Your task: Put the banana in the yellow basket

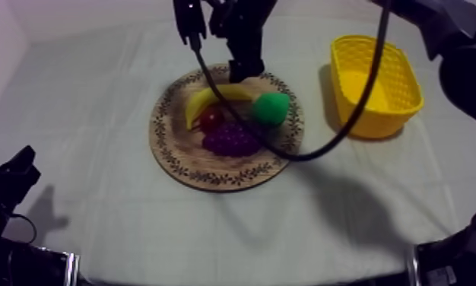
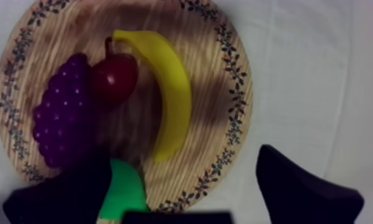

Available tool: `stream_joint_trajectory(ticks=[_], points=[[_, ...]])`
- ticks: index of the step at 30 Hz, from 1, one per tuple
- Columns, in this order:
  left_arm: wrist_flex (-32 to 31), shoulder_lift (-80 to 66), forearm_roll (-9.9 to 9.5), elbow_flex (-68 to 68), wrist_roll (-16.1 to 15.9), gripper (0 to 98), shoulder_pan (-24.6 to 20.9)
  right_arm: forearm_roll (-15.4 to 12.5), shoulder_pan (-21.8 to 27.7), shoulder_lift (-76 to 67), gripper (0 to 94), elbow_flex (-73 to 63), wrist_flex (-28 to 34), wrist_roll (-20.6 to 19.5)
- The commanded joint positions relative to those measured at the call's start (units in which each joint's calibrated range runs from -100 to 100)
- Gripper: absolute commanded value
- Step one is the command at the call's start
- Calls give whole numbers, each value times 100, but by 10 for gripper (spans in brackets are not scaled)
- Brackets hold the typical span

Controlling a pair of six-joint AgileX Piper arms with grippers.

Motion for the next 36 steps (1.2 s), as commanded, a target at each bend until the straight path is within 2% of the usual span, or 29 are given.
stream_joint_trajectory(ticks=[1,18,29,32,36], points=[[-1,-1,-2,1,0,2,1,15,6,288,704,-237,-12,-27],[-1,-1,-2,1,0,2,1,65,12,2131,640,-2142,333,-154],[-1,-1,-2,1,1,2,1,186,18,2621,567,-2129,269,-192],[-1,-1,-2,1,1,2,1,193,18,2670,511,-2132,236,-202],[-1,-1,-2,1,2,2,1,169,12,2702,329,-2180,235,-191]])
